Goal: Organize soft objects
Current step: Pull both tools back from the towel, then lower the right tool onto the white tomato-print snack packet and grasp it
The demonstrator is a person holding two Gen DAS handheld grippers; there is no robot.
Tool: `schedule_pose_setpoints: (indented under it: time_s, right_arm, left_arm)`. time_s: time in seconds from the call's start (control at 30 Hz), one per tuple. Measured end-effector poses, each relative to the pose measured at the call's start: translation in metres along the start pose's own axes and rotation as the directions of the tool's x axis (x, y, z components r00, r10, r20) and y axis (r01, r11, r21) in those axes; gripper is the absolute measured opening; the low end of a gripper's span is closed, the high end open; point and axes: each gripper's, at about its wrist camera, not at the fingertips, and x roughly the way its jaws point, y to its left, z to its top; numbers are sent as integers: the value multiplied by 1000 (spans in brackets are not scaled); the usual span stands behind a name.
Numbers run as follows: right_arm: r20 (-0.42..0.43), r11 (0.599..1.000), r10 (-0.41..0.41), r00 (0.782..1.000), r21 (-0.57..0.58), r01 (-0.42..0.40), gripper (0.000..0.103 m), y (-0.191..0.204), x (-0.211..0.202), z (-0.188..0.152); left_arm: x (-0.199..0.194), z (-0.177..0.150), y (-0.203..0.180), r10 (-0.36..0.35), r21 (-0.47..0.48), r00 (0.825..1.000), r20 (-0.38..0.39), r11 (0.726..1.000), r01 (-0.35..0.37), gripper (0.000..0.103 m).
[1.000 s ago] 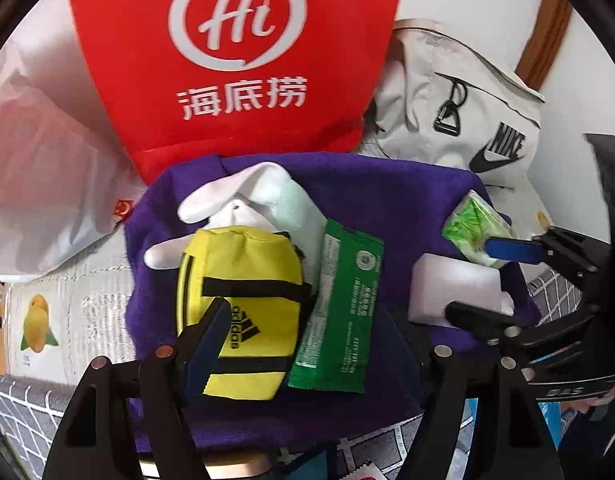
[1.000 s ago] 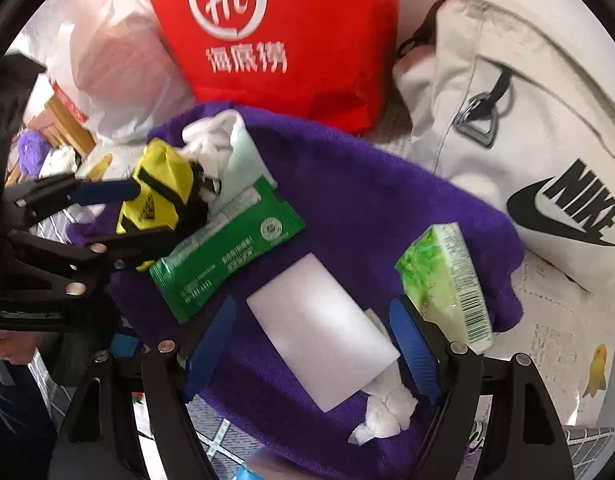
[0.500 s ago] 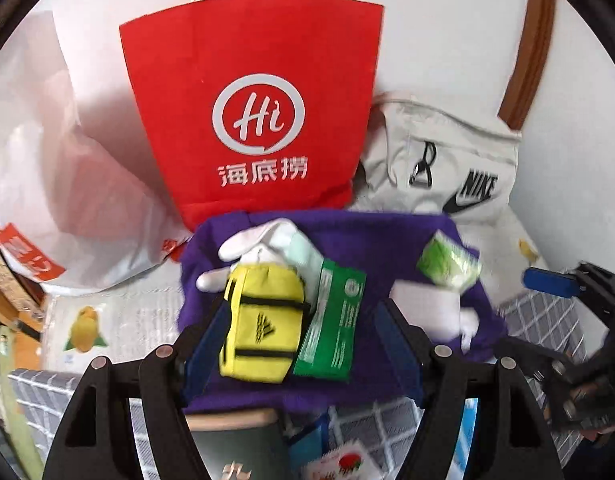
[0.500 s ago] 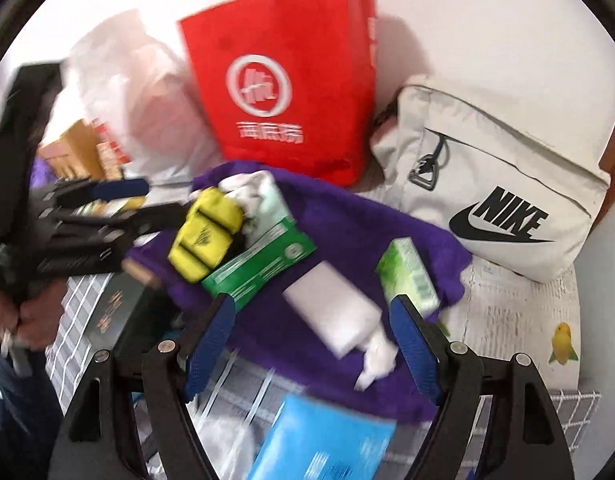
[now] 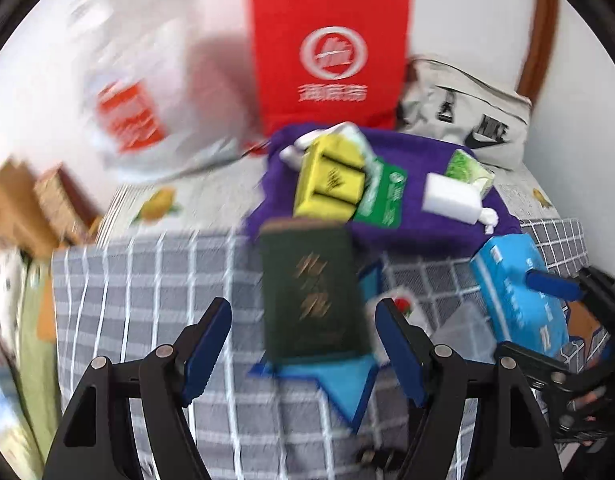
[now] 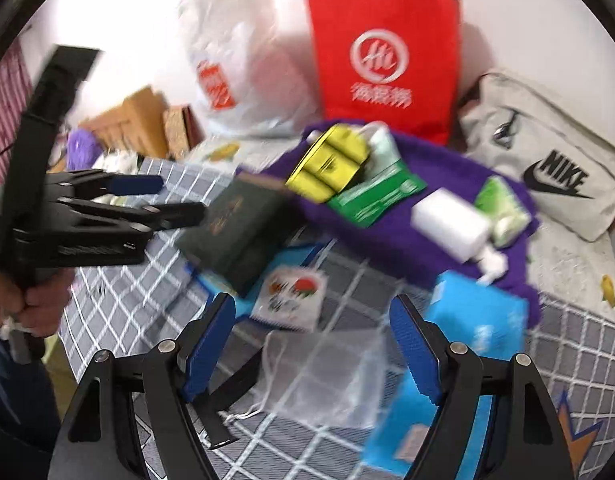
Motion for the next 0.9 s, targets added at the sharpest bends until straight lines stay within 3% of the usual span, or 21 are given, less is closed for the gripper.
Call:
schedule_pose_setpoints:
  time_s: [0.2, 0.37, 0.57, 0.9]
  right_arm:
    - [-69, 1000, -29, 997, 8, 29, 79, 21, 42, -11]
    - [-103, 997, -56, 993, 38, 61, 79, 22, 66, -9]
    - [-155, 996, -73, 985, 44, 81, 79, 19, 91, -9]
    - [-183, 994, -112, 977, -35, 108, 79, 32, 122, -6]
  left_arm:
    - [-5, -55, 44, -39, -117, 998, -56, 993, 33, 73]
    - [-11, -75, 64, -28, -143, 999, -33, 989, 23, 73]
    - [5, -84, 76, -87, -183, 995, -50, 980, 76, 73]
    - [18, -78, 82, -111, -191, 993, -39, 976, 102, 73]
